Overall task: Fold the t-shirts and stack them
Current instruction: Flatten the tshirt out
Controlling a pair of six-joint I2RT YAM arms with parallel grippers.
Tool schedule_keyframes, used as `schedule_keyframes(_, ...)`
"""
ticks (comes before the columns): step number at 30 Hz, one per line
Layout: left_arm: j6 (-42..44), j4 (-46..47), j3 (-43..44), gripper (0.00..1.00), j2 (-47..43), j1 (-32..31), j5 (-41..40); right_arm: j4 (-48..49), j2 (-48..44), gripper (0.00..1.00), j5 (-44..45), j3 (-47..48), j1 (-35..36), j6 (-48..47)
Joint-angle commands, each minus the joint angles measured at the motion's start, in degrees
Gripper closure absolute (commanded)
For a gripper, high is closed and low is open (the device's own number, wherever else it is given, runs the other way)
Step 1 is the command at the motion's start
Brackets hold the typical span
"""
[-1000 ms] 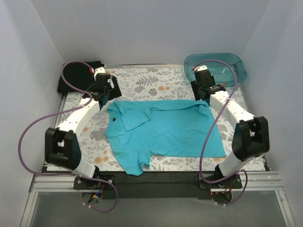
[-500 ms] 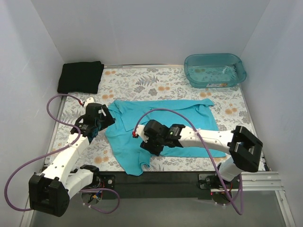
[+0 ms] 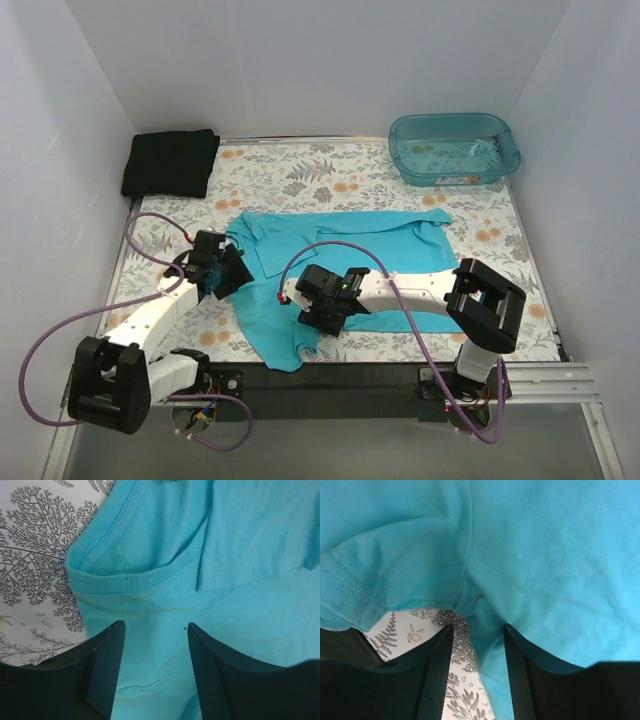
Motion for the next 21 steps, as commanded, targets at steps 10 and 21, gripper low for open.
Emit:
schedule_keyframes(10,-0.1,7.6,7.4,0.59,20.5,0.2,-4.3,-4.7,-0.7,0.55,8.1,-4.5,-3.6,-0.7)
schedule_keyframes(21,4.5,7.9,16.0,0.59,27.6,0.2,-8.2,-5.2,-1.1,0.54,9.0,-4.7,-5.3,-1.1)
